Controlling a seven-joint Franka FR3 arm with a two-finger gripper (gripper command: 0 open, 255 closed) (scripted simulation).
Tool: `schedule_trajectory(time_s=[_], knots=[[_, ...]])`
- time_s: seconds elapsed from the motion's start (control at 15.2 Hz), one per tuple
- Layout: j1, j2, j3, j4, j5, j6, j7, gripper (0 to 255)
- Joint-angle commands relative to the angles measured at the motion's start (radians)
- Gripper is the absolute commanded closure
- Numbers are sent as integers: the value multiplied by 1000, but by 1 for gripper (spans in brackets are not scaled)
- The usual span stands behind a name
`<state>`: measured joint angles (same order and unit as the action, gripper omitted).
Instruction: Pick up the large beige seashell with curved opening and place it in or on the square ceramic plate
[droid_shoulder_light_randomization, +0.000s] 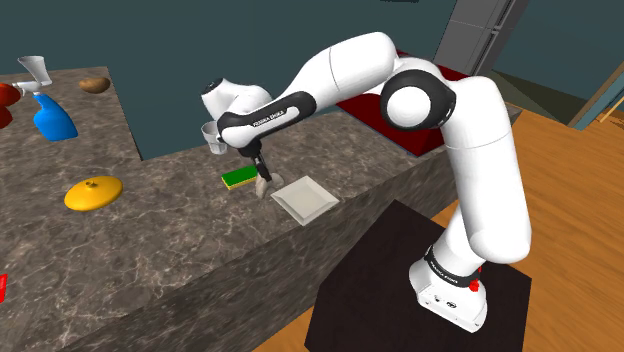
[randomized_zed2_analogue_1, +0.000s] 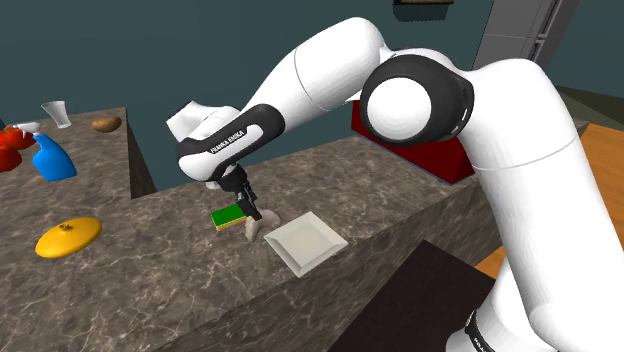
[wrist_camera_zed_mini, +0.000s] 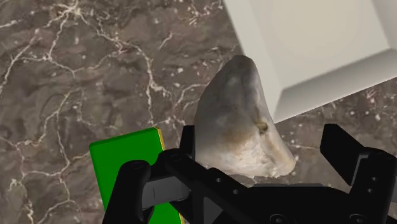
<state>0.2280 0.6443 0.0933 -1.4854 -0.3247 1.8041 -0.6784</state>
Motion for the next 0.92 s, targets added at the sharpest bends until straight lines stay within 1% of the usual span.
schedule_trajectory(time_s=[0.0, 0.2, 0.73, 0.79, 0.86], knots=[[-3, 4, -1, -19, -6, 22, -4, 0], [-8, 8, -4, -47, -10, 53, 0, 0], [-9, 8, -3, -47, -10, 53, 0, 0], [-9, 8, -4, -45, -10, 53, -2, 255], [-9, 10, -4, -43, -10, 51, -2, 255]])
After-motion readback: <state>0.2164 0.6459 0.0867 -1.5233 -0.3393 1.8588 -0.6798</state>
